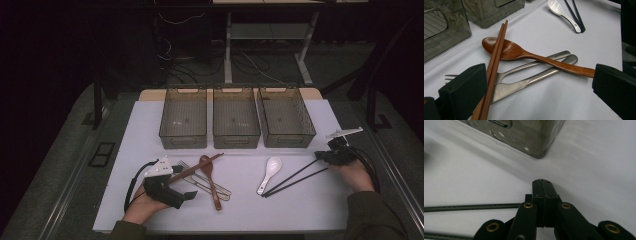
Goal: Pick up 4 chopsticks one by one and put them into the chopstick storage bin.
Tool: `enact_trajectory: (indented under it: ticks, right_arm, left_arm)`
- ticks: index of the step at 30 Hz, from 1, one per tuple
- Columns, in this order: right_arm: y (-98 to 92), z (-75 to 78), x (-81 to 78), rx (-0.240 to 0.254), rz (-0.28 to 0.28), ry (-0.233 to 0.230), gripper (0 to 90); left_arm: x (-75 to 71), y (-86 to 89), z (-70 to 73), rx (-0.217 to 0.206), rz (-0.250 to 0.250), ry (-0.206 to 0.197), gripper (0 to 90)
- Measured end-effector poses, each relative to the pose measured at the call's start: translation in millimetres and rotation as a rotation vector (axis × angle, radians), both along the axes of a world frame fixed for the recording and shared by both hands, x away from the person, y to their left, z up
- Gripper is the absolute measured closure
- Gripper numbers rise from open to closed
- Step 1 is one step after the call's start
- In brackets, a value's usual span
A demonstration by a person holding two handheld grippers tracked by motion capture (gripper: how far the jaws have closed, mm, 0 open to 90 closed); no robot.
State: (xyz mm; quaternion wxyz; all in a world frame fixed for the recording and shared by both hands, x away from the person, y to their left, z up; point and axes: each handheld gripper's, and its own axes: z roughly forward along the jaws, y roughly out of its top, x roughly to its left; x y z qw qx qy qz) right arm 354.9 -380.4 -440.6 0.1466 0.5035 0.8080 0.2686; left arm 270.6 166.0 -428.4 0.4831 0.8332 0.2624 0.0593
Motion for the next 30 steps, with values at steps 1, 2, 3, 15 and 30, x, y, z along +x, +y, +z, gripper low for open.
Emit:
enact_trajectory:
  ticks: [1, 2, 3, 15, 30]
  right_arm:
    - [-0.2, 0.2, -0.7, -0.001, 0.0, 0.002, 89.2]
    - [-0.5, 0.4, -1.4, -0.002, 0.0, 0.005, 89.2]
    - [-1.1, 0.5, -1.9, -0.006, 0.003, 0.004, 89.2]
    - [-7.4, 1.7, -12.0, -0.018, 0.002, 0.015, 89.2]
    - [-10.2, 2.7, -25.9, -0.026, 0.01, 0.023, 89.2]
  left_arm:
    - [0.0, 0.1, 0.0, 0.0, 0.0, 0.0, 0.0]
    - [0.0, 0.1, 0.0, 0.0, 0.0, 0.0, 0.0]
    - [-0.1, 0.1, 0.0, 0.0, 0.0, 0.0, 0.0]
    - [-0.2, -1.2, -0.6, -0.002, -0.002, 0.0, 0.0]
    - [-0.4, -1.1, -0.6, -0.003, -0.004, 0.003, 0.0]
